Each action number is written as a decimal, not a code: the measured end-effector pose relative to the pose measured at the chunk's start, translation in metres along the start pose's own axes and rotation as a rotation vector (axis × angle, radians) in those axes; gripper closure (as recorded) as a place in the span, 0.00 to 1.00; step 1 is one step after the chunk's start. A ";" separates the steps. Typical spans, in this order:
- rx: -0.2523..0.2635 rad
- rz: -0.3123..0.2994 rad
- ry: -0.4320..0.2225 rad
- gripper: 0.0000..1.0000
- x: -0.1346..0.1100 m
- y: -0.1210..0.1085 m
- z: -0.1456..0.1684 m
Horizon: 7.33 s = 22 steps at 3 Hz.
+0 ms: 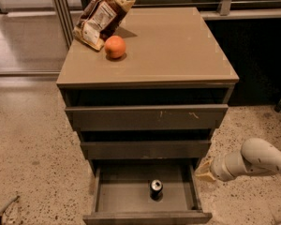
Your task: Pick pepsi can from bottom drawer and place on counter
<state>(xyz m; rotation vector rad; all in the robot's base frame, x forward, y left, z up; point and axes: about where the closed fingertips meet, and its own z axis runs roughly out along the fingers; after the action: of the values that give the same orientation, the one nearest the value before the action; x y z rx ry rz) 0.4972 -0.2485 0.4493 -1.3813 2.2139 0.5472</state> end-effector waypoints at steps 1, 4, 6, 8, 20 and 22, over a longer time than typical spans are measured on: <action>-0.027 0.020 -0.007 1.00 0.010 0.006 0.018; -0.233 -0.074 -0.156 1.00 0.059 0.052 0.147; -0.187 -0.153 -0.146 0.81 0.062 0.058 0.150; -0.115 -0.283 -0.133 0.34 0.067 0.033 0.179; -0.217 -0.315 -0.386 1.00 -0.064 -0.003 0.154; -0.187 -0.349 -0.370 1.00 -0.084 -0.016 0.129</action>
Offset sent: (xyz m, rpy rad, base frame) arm -0.0198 0.0014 -0.0537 0.0650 0.0318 0.0703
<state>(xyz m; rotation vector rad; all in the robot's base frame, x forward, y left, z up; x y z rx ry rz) 0.5665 -0.1225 0.3927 -1.5695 1.6210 0.8196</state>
